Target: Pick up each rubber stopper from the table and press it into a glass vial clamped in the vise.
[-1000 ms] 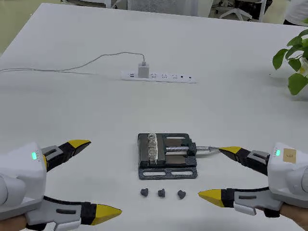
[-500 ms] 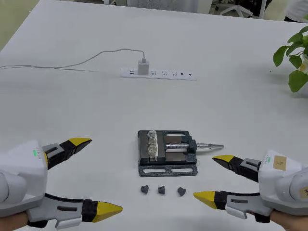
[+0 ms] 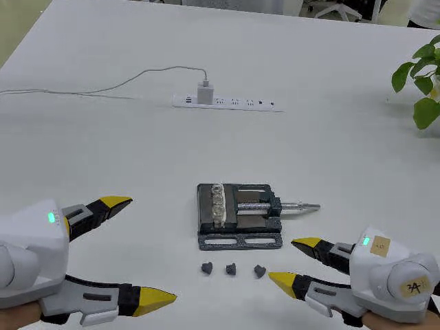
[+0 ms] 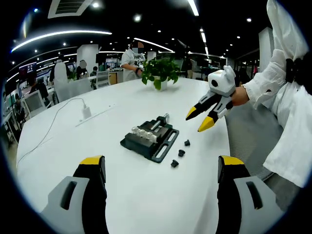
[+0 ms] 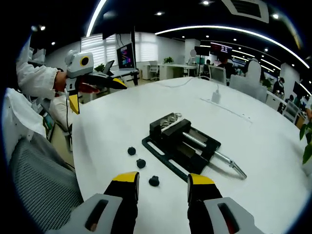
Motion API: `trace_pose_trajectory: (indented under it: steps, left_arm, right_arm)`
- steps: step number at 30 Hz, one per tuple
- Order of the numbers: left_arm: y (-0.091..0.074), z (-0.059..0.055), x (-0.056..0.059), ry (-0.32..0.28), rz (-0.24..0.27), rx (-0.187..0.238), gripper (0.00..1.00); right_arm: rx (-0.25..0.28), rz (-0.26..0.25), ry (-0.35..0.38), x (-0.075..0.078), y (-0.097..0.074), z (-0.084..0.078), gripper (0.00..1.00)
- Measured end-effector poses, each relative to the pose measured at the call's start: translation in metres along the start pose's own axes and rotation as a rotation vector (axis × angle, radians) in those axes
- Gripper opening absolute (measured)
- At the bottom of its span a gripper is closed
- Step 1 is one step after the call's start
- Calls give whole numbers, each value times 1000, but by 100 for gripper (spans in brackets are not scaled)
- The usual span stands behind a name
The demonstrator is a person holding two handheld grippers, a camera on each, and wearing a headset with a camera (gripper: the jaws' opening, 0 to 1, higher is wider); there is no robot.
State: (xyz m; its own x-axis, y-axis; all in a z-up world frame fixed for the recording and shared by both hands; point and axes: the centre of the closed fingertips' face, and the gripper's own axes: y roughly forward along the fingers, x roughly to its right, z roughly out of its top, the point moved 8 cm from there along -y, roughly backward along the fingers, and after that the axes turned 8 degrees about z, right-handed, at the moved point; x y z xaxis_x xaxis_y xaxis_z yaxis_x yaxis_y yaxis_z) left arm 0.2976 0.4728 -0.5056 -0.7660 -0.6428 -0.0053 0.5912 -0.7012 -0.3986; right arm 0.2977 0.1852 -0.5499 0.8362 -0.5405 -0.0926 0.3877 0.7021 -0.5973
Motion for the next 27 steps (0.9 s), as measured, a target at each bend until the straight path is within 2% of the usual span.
trace_pose_trajectory:
  steps: [9, 18, 27]
  left_arm:
    - [1, -1, 1, -4, -3, -3, 95]
    - [2, -2, 2, -10, -6, -5, 95]
    - [3, -2, 2, -14, -10, -5, 94]
  right_arm:
    - [-35, -20, 28, -10, 14, -9, 29]
    - [-69, -49, 56, -13, 25, -18, 20]
    - [-86, -65, 98, -15, 36, -22, 17]
